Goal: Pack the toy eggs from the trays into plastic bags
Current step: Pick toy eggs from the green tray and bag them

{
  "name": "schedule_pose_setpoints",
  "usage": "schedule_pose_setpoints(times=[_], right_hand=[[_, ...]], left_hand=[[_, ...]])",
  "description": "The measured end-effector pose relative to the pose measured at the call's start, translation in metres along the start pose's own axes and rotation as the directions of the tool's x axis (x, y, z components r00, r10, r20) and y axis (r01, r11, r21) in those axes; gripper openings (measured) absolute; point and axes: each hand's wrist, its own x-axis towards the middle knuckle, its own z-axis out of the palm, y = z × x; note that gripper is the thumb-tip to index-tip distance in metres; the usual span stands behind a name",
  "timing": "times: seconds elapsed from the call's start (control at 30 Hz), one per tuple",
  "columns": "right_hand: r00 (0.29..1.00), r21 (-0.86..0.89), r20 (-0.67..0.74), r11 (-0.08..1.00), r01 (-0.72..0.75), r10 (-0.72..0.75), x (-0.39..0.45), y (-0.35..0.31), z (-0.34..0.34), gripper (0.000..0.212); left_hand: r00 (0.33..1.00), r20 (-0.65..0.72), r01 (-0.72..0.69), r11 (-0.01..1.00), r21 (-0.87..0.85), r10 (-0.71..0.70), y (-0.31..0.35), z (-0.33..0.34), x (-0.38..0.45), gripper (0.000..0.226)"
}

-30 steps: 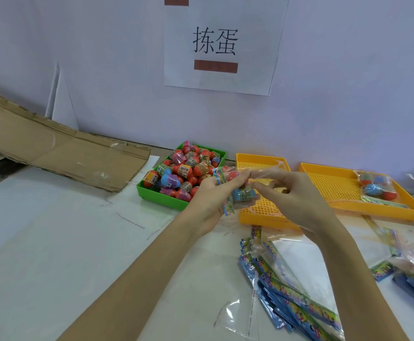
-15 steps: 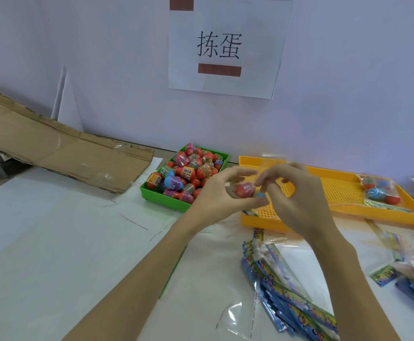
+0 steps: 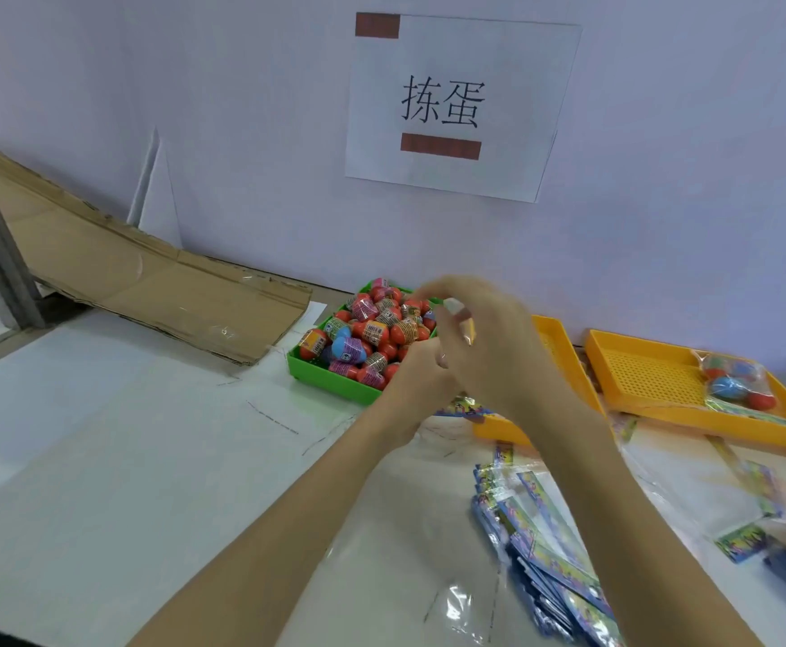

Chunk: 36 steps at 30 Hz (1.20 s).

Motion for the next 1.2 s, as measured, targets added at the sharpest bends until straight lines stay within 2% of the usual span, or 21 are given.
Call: schedule_pose_setpoints(times=[0.07, 0.13, 0.2, 0.23, 0.3, 0.37, 0.4, 0.43, 0.5, 0.6, 0.7, 0.83, 1.0, 1.2], right_hand=[[0.965, -0.098, 0.261, 0.995, -0.016, 0.041, 0.027, -0.010, 0.025, 0.043], [0.889, -0.192, 0.454, 0.981, 0.022, 0.069, 0.052, -0.017, 0.045, 0.052], [0.830, -0.294, 0.550, 0.952, 0.083, 0.097, 0.066, -0.020, 0.060, 0.047], [0.824, -0.330, 0.555, 0.939, 0.094, 0.112, 0.070, -0.020, 0.066, 0.042], [0.849, -0.352, 0.511, 0.934, 0.065, 0.134, 0.072, -0.019, 0.073, 0.033], [0.895, -0.323, 0.432, 0.946, 0.035, 0.115, 0.069, -0.017, 0.073, 0.029], [0.925, -0.282, 0.369, 0.959, 0.021, 0.088, 0.065, -0.015, 0.071, 0.028], [0.954, -0.215, 0.294, 0.977, 0.005, 0.060, 0.059, -0.013, 0.067, 0.027], [0.993, -0.058, 0.116, 0.998, -0.019, 0.026, 0.045, -0.006, 0.055, 0.028], [0.990, 0.080, -0.142, 0.996, 0.026, -0.014, 0.017, 0.014, 0.031, 0.028], [0.947, 0.080, -0.320, 0.994, 0.068, -0.039, -0.017, 0.045, 0.014, 0.023], [0.921, 0.041, -0.389, 0.999, -0.019, 0.033, -0.038, 0.072, 0.002, 0.025], [0.901, 0.086, -0.420, 0.993, -0.082, 0.111, -0.036, 0.077, -0.013, 0.027], [0.910, 0.113, -0.412, 0.994, -0.007, 0.053, -0.037, 0.071, -0.025, 0.031]], left_hand=[[0.998, -0.002, 0.057, 0.997, -0.060, -0.057, -0.002, -0.001, -0.004, 0.027], [0.997, -0.016, 0.074, 0.995, -0.063, -0.075, -0.006, -0.004, -0.004, 0.029], [0.996, -0.026, 0.081, 0.997, 0.004, -0.081, -0.012, -0.008, -0.003, 0.036], [0.999, 0.011, 0.045, 0.998, 0.033, -0.046, -0.022, -0.013, -0.007, 0.040], [0.997, 0.081, -0.002, 0.998, 0.056, -0.002, -0.034, -0.014, -0.013, 0.042], [1.000, 0.022, 0.017, 1.000, 0.003, -0.017, -0.030, -0.008, -0.008, 0.040], [0.996, -0.038, 0.073, 0.996, -0.046, -0.075, -0.022, -0.003, -0.001, 0.041], [0.996, -0.040, 0.080, 0.993, -0.092, -0.084, -0.017, 0.000, 0.001, 0.040], [0.999, -0.007, 0.032, 0.990, -0.136, -0.033, -0.012, 0.001, 0.000, 0.032], [1.000, 0.010, -0.027, 0.994, -0.110, 0.029, -0.006, 0.003, 0.002, 0.020], [1.000, 0.007, -0.025, 0.990, -0.141, 0.026, -0.008, 0.005, 0.008, 0.028], [0.998, 0.009, -0.065, 0.994, -0.085, 0.066, -0.006, 0.007, 0.007, 0.038], [0.984, -0.018, -0.178, 0.982, 0.067, 0.179, -0.002, 0.006, 0.005, 0.036], [0.972, -0.043, -0.224, 0.968, 0.109, 0.230, -0.001, 0.005, 0.005, 0.042]])
